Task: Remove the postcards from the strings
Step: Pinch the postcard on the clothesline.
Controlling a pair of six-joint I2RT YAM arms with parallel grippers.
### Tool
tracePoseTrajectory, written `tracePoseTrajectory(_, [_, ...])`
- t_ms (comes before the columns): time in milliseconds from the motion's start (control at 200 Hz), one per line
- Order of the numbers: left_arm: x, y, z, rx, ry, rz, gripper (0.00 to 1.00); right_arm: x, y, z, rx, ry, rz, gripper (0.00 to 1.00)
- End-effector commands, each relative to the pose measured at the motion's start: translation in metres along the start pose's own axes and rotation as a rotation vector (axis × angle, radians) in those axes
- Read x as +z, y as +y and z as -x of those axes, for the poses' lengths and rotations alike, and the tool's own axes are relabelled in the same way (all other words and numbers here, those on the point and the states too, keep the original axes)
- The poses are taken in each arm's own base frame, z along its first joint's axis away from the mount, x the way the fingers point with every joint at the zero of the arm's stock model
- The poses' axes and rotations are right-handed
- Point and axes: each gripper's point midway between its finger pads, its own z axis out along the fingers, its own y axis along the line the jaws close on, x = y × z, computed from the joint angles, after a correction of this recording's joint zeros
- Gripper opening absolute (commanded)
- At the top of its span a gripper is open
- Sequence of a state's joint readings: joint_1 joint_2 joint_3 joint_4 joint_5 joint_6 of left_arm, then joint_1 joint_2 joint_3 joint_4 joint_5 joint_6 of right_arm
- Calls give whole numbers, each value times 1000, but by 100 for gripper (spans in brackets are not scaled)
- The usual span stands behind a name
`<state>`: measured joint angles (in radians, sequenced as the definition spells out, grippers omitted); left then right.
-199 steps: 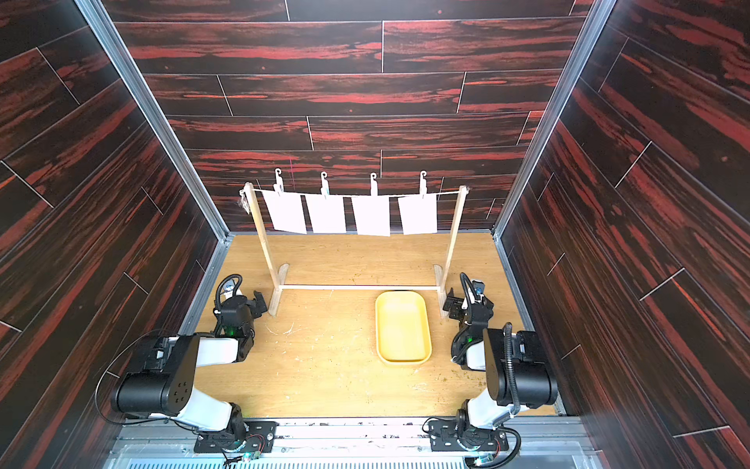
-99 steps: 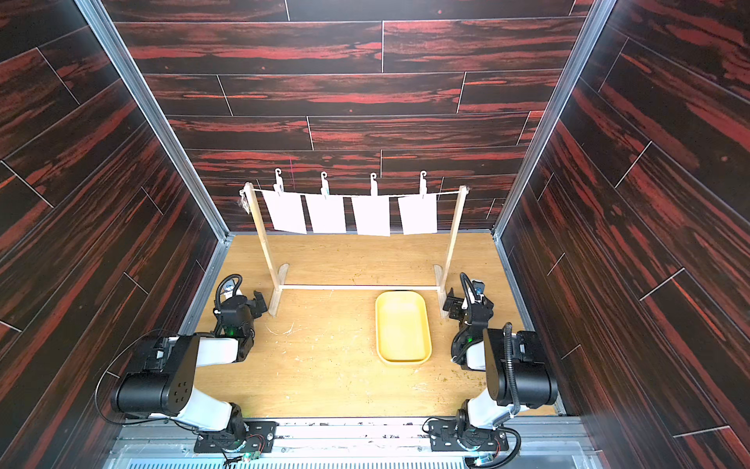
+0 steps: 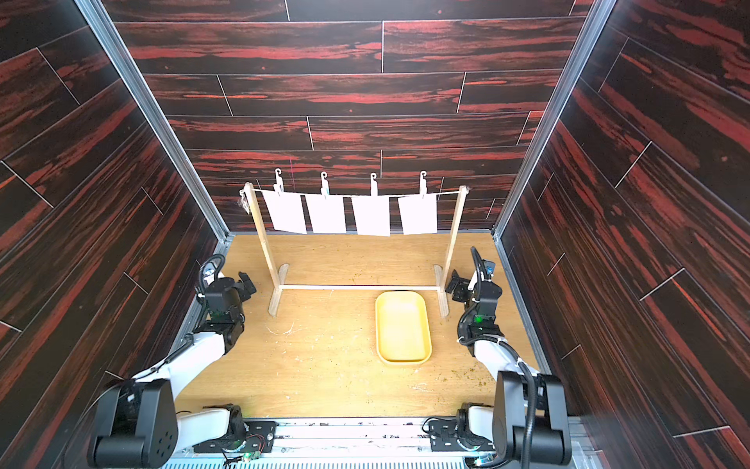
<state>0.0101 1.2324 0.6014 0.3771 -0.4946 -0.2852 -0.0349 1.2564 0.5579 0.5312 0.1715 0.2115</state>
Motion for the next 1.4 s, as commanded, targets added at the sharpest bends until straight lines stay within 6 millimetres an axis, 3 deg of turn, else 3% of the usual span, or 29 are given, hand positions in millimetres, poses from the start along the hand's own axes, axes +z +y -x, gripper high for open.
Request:
tracePoseTrajectory(0, [-10,0,-10,-93,120,-20,100,-9,14,17,103,82,58,99])
tracePoseTrajectory(200, [-27,-27,7,-292,216,-191,100,-25,26,53,344,160,248,99])
tracePoseTrajectory(316, [-41,-46,22,-366,203,-320,100,-41,31,68,548,189,451,99])
tracePoseTrajectory(446, [-61,-71,40,-363,242,-470,100,-50,16,78,894,207,656,99])
tracePoseTrajectory(506, [-70,-80,44,-355,273,-506,99,-56,15,90,948,170,744,99])
tracePoseTrajectory(566, [-79,-90,47,-344,292,-540,98,-60,18,98,920,146,767,99])
tracePoseTrajectory(661, [-93,-106,49,-319,305,-586,98,-60,14,95,847,174,645,99])
tracePoseTrajectory(872, [-119,-150,39,-251,363,-685,97,-75,16,110,700,151,516,99])
tracePoseTrajectory(1032, [-141,-189,38,-193,394,-775,95,-92,22,140,533,90,403,99])
tracePoseTrajectory(1097, [-148,-203,38,-175,399,-805,93,-98,25,154,552,50,426,99])
tracePoseTrajectory(1177, [-158,-219,39,-154,395,-849,91,-90,23,146,724,136,428,99])
tracePoseTrajectory(1203, [-162,-224,38,-145,397,-860,90,-87,30,148,736,153,509,99])
tracePoseTrajectory(1273, [-169,-237,38,-126,401,-889,89,-83,40,148,794,173,624,87])
tracePoseTrajectory(1398, [-182,-260,38,-119,397,-955,87,-94,37,161,672,76,516,83])
